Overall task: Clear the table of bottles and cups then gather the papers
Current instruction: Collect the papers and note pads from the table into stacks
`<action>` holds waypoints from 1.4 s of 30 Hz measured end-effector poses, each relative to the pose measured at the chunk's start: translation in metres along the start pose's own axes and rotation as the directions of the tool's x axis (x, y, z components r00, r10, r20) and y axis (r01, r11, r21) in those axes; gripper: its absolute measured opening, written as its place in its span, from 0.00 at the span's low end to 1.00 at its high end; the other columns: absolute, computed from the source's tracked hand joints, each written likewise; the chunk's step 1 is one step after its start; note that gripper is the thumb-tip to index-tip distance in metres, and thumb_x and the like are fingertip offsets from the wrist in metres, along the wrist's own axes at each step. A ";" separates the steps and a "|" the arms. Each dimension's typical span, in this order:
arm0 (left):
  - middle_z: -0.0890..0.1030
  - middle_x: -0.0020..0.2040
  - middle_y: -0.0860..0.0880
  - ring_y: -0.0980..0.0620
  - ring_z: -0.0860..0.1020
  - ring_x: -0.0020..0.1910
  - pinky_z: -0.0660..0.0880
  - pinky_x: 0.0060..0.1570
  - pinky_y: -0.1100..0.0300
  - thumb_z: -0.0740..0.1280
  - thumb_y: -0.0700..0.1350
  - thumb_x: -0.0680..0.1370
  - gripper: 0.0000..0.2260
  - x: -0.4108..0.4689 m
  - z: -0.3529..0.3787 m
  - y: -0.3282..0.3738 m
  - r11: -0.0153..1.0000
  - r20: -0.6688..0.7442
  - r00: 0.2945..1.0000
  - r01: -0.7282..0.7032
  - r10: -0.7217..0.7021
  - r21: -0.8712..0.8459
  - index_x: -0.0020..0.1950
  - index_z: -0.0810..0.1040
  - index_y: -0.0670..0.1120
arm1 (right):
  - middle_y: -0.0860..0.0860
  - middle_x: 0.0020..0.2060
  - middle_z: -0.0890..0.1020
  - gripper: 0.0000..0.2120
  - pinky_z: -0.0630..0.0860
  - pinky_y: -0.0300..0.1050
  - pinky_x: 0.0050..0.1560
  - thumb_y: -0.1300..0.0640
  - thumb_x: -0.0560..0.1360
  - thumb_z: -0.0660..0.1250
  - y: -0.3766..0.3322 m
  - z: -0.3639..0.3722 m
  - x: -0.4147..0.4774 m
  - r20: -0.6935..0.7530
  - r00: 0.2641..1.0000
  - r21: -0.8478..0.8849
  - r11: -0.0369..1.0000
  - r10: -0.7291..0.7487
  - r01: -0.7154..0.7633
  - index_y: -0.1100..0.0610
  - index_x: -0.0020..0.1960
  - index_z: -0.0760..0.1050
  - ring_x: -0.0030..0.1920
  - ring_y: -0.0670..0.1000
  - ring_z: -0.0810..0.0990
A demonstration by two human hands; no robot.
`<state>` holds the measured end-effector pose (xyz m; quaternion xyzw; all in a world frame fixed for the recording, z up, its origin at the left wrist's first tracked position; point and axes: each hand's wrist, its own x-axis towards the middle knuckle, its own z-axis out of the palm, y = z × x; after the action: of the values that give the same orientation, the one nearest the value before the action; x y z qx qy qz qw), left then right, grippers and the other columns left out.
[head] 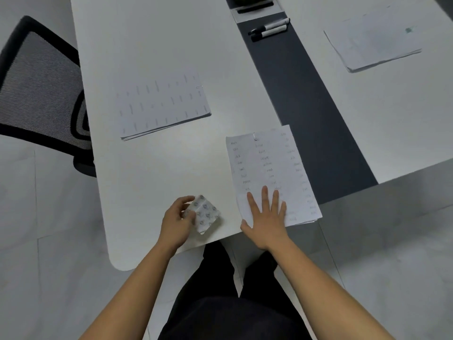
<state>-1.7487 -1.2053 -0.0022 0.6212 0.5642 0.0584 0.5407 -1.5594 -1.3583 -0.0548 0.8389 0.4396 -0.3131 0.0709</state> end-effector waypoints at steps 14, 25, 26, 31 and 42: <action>0.60 0.79 0.44 0.40 0.59 0.76 0.62 0.68 0.43 0.63 0.45 0.74 0.29 0.014 0.029 -0.031 0.605 0.283 0.927 -0.376 0.247 0.702 0.76 0.64 0.46 | 0.55 0.78 0.31 0.39 0.36 0.66 0.76 0.29 0.76 0.52 0.022 0.006 -0.013 -0.074 0.996 0.090 0.995 0.051 -0.044 0.39 0.80 0.40 0.77 0.63 0.29; 0.50 0.82 0.46 0.43 0.49 0.80 0.55 0.73 0.42 0.62 0.56 0.78 0.30 0.005 0.014 -0.020 0.671 0.187 0.936 -0.346 0.299 0.656 0.79 0.60 0.51 | 0.55 0.80 0.35 0.35 0.35 0.61 0.77 0.32 0.78 0.52 0.021 -0.015 -0.012 -0.079 0.996 0.154 0.988 0.046 -0.033 0.41 0.80 0.45 0.78 0.61 0.32; 0.52 0.81 0.47 0.44 0.51 0.79 0.55 0.73 0.43 0.62 0.56 0.80 0.28 -0.002 0.010 -0.013 0.734 0.108 0.940 -0.322 0.324 0.598 0.79 0.61 0.51 | 0.54 0.80 0.39 0.33 0.37 0.58 0.78 0.34 0.80 0.52 0.019 -0.024 -0.018 -0.120 0.992 0.232 0.973 0.043 -0.014 0.42 0.80 0.48 0.79 0.59 0.35; 0.68 0.74 0.53 0.54 0.67 0.72 0.64 0.70 0.56 0.64 0.49 0.81 0.23 -0.063 -0.010 0.025 0.981 -0.211 0.960 -0.164 0.182 0.103 0.76 0.65 0.52 | 0.46 0.79 0.58 0.27 0.57 0.49 0.77 0.40 0.82 0.54 0.013 -0.070 -0.073 -0.239 0.967 0.615 0.784 0.087 0.081 0.46 0.78 0.58 0.78 0.45 0.56; 0.77 0.65 0.56 0.57 0.75 0.64 0.71 0.62 0.52 0.67 0.40 0.79 0.20 -0.216 -0.049 0.007 0.922 -0.516 0.833 -0.019 -0.200 -0.387 0.67 0.72 0.57 | 0.41 0.68 0.72 0.29 0.71 0.37 0.58 0.56 0.77 0.70 -0.006 -0.080 -0.143 -0.153 0.986 0.941 0.314 0.060 0.127 0.47 0.75 0.64 0.66 0.41 0.73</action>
<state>-1.8543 -1.3391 0.1392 0.4351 0.7018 0.3139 0.4686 -1.5865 -1.4224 0.0930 0.7340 0.1944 -0.4443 -0.4754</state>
